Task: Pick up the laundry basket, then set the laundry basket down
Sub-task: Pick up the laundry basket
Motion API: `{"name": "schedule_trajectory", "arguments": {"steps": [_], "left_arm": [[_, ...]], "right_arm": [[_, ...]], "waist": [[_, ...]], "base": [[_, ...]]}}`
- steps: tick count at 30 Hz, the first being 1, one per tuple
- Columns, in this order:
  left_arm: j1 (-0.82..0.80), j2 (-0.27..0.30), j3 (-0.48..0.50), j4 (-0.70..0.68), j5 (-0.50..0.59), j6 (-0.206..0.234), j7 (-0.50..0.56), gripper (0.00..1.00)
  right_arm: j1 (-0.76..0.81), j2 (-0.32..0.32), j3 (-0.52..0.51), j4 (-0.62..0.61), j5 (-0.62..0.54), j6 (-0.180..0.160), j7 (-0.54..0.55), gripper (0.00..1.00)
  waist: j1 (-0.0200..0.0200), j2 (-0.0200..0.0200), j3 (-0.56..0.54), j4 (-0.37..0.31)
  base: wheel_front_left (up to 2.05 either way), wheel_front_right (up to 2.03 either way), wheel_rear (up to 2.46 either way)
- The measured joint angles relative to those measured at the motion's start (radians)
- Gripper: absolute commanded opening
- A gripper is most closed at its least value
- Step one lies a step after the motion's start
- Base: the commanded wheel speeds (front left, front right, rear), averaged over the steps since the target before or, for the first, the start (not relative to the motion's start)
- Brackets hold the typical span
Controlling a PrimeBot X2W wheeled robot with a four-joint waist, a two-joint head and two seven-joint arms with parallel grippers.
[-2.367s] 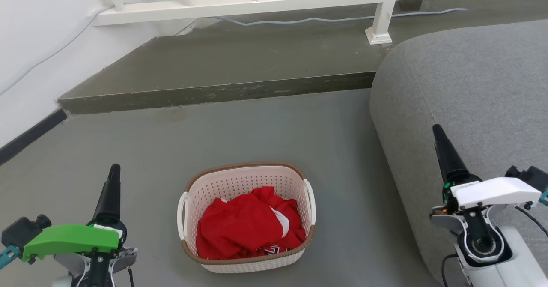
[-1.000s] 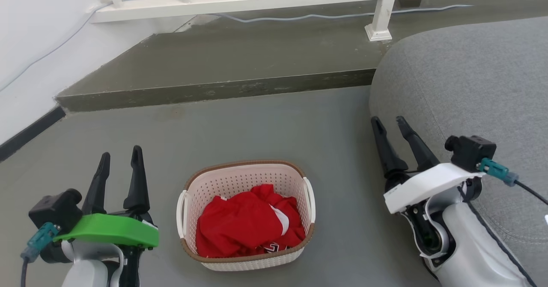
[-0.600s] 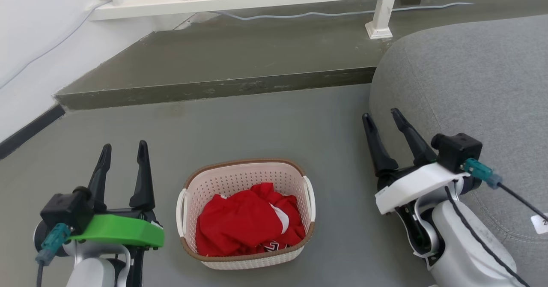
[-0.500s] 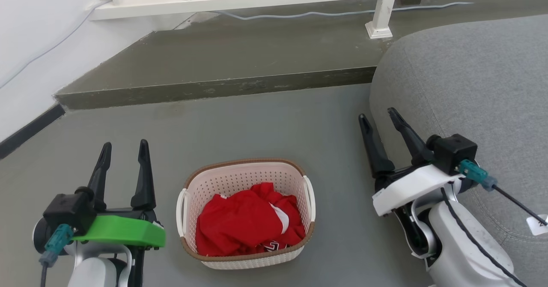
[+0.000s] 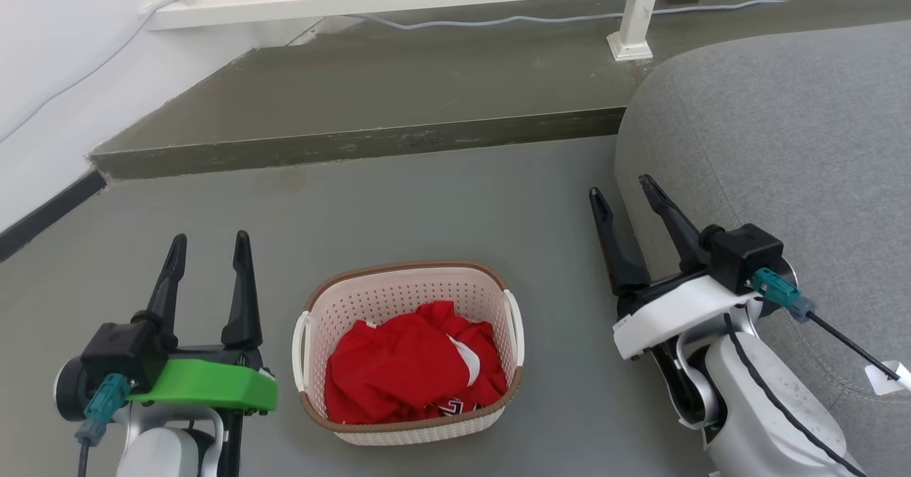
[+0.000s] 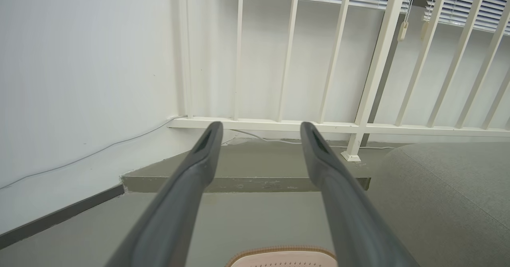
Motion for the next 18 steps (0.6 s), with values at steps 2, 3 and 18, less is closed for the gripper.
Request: {"name": "schedule_trajectory", "arguments": {"steps": [2, 3, 18], "left_arm": [[0.0, -0.001, 0.003, 0.001, 0.0, 0.0, 0.0, 1.0], [0.0, -0.002, 0.004, 0.001, 0.0, 0.0, 0.0, 1.0], [0.0, -0.007, 0.023, 0.005, -0.002, -0.009, 0.0, 1.0]], "right_arm": [[0.0, 0.003, -0.005, 0.0, -0.001, 0.0, -0.001, 1.0], [0.0, 0.004, -0.008, 0.0, -0.001, 0.0, -0.001, 1.0], [0.0, 0.025, -0.032, -0.003, -0.012, 0.003, -0.001, 1.0]], "waist": [[0.0, 0.0, 0.001, -0.001], [0.0, 0.0, 0.002, -0.001], [0.0, 0.0, 0.04, -0.012]], "base": [[0.0, 0.0, 0.0], [0.0, 0.0, 0.0], [0.0, 0.0, 0.0]]}}
